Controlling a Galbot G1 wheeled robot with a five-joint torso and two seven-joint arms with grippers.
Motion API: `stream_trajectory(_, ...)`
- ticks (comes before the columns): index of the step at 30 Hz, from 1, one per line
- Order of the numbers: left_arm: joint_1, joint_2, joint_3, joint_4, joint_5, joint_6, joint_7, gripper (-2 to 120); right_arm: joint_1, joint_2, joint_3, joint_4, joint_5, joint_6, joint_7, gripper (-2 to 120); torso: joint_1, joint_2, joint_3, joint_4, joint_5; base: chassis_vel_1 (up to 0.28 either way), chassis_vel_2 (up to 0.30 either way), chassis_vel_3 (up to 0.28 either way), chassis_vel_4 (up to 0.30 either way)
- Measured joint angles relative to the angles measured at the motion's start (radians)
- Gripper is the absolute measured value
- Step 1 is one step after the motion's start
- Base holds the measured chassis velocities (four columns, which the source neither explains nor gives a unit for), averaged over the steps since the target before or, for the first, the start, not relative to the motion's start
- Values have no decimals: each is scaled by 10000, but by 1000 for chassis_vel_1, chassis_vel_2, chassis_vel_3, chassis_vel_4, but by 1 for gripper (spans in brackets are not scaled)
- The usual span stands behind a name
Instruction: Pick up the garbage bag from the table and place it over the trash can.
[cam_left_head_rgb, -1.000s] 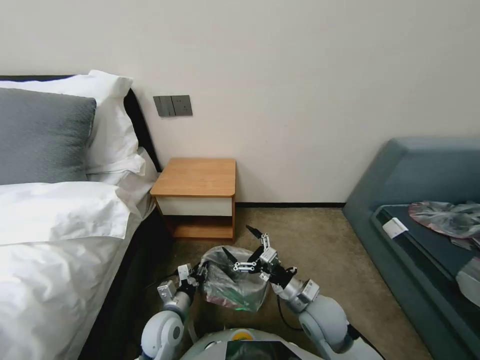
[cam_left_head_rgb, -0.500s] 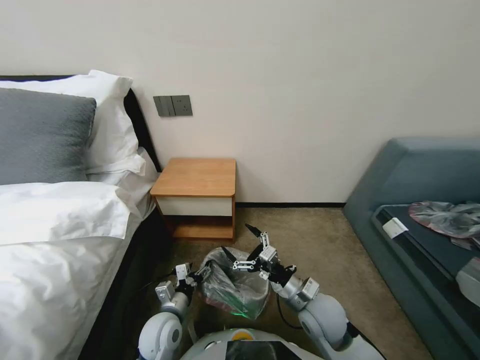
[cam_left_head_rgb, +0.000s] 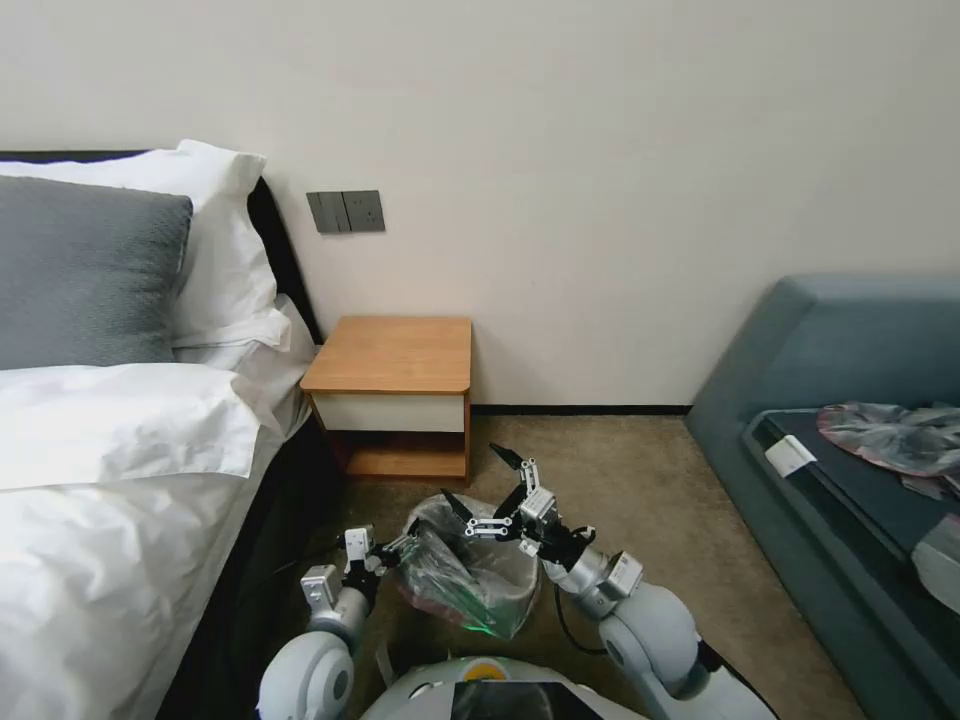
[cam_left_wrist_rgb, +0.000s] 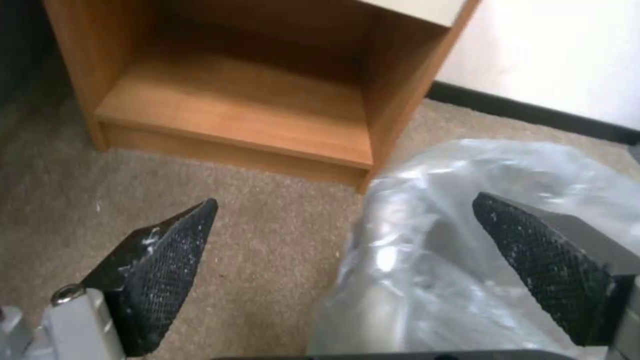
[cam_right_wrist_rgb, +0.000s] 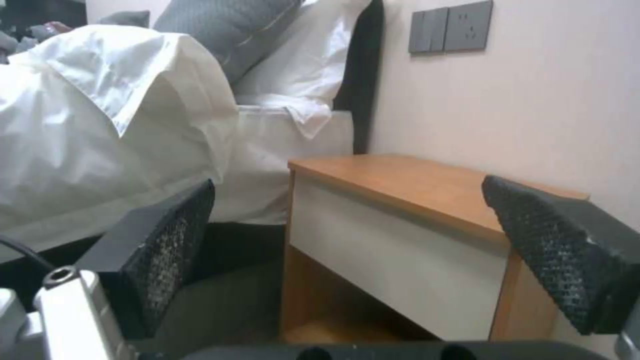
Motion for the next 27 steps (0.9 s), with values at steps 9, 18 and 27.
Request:
stream_trajectory(9, 5, -46, -82, 1, 678, -2007, 590, 95, -5, 192, 73, -41, -195, -180, 1042, 100, 0, 0, 0, 3, 0, 0, 0, 0, 0)
stream_trajectory(18, -487, -174, -421, 1417, 1800, -5233, 1038, 99, -1411, 1070, 363, -45, -1512, -1051, 4901, 100, 0, 0, 0, -2, 0, 0, 0, 0, 0)
stream_trajectory(27, -587, -275, -493, 2273, 2348, -6591, 495, 100, -2050, 2131, 1628, -1762, -2912, 791, 5667, 100, 0, 0, 0, 0, 1, 0, 0, 0, 0)
